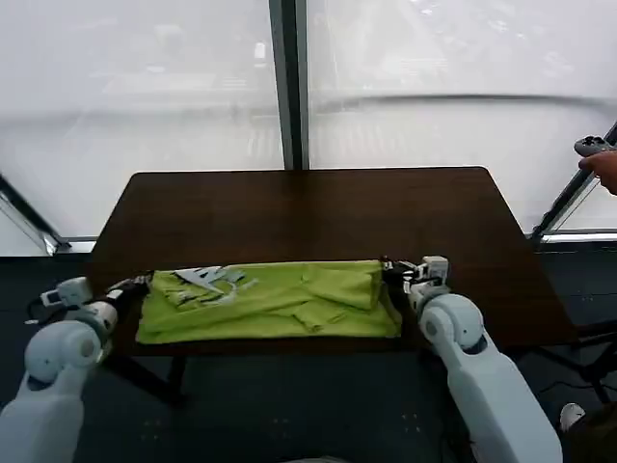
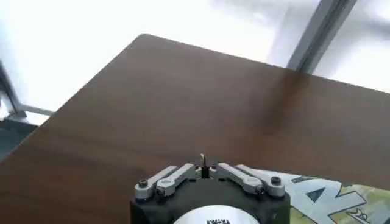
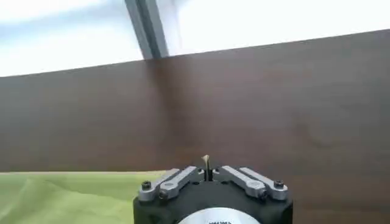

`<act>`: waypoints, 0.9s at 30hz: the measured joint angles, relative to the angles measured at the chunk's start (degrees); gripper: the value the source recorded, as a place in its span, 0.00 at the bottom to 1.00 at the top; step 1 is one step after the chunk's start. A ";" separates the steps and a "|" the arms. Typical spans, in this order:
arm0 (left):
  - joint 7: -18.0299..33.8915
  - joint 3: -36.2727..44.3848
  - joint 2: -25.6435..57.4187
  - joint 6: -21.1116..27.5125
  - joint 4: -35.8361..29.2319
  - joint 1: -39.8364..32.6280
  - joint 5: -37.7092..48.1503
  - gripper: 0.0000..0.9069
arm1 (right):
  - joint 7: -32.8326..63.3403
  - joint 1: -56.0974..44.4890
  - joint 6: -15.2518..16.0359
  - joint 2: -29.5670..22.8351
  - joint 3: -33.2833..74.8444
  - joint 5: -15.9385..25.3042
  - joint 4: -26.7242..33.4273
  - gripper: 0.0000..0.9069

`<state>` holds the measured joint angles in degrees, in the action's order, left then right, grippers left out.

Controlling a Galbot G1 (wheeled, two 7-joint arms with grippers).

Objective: Fold and organize the clothes.

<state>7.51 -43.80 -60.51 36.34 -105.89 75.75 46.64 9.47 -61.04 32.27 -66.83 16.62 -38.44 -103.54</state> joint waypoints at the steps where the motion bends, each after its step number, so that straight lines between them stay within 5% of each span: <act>1: -0.03 0.02 -0.03 -0.46 -0.02 -0.01 -0.14 0.97 | -0.69 -0.19 -0.72 0.20 0.04 0.26 -0.12 0.97; 10: -1.42 -0.48 1.09 -2.23 -1.80 1.22 -1.49 0.97 | -4.63 -3.06 -9.85 3.06 0.47 0.37 -3.61 0.97; 15: -1.46 -2.06 3.56 -0.26 -3.18 3.18 2.36 0.97 | -8.07 -6.54 -20.76 7.03 1.17 3.19 -6.89 0.97; 22: -6.84 -7.28 12.20 5.79 -4.23 8.95 18.94 0.97 | -13.72 -14.72 -37.58 12.58 3.94 3.61 -11.13 0.97; 27: -8.72 -10.35 18.14 5.80 -2.80 12.27 29.42 0.97 | -16.77 -21.35 -43.93 13.29 7.09 2.36 -14.16 0.97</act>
<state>-1.21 -54.15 -42.37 42.14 -108.69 88.02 76.06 -7.30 -82.40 -11.66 -53.55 23.71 -36.08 -117.70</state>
